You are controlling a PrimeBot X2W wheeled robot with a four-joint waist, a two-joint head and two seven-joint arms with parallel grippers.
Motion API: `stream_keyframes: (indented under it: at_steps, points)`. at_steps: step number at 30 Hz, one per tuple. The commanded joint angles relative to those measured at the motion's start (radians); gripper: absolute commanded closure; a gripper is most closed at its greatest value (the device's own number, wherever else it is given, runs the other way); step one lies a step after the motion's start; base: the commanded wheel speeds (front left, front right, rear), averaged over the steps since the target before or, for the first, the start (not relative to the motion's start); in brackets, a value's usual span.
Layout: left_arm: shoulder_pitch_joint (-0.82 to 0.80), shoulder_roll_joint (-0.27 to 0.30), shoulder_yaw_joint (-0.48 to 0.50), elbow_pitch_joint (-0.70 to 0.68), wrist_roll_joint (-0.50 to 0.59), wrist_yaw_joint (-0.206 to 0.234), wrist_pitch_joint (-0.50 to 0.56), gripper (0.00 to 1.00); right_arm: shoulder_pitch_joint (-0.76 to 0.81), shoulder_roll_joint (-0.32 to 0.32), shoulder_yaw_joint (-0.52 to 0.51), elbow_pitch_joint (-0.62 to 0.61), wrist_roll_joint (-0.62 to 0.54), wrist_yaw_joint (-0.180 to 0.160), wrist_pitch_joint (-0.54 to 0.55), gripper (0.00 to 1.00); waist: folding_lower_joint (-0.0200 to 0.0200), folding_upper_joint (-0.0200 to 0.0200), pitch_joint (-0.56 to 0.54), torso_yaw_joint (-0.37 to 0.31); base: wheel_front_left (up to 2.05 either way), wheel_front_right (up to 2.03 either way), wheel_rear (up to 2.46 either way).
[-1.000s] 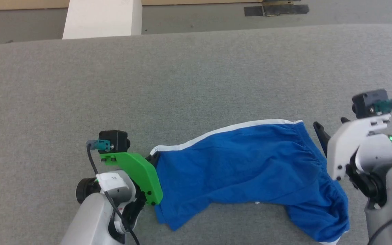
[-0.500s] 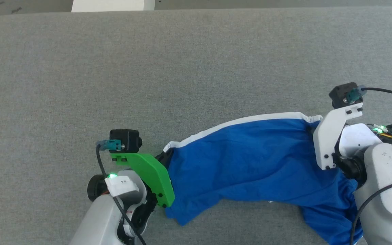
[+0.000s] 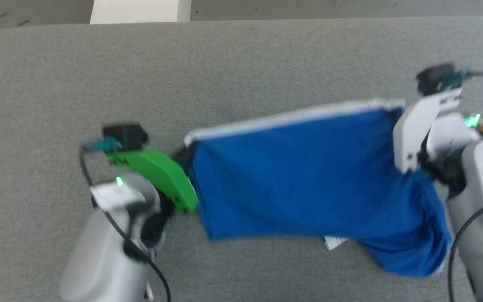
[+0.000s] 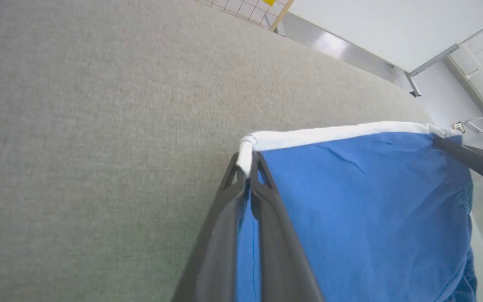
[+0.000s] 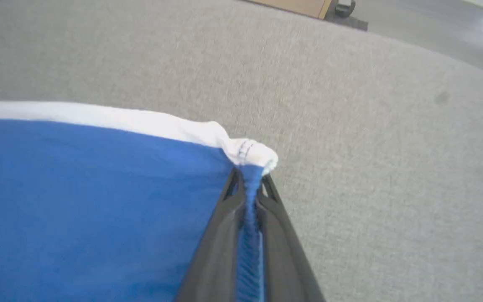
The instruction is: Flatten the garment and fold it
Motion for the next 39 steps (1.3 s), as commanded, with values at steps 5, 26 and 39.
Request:
stream_keyframes:
  at_steps: [5, 26, 39]
  points:
    - [-0.25, 0.044, 0.078, 0.075, -0.032, -0.029, -0.012, 1.0, -0.201, -0.008, 0.012, -0.016, 0.065, -0.002, -0.016, 1.0, 0.0, 0.0, 0.018, -0.012, 0.0, 0.0, 0.0]
    - [-1.037, 0.143, 0.171, 0.417, 0.083, -0.08, -0.353, 1.0, -0.855, 0.152, -0.174, 0.242, 0.129, -0.002, -0.387, 1.0, 0.0, 0.0, 0.144, -0.046, 0.0, 0.0, 0.0]
    - [-0.536, 0.124, 0.135, 0.22, 0.067, -0.12, -0.466, 1.0, -0.359, 0.02, 0.013, 0.012, 0.399, -0.002, -0.475, 1.0, 0.0, 0.0, 0.037, -0.006, 0.0, 0.0, 0.0]
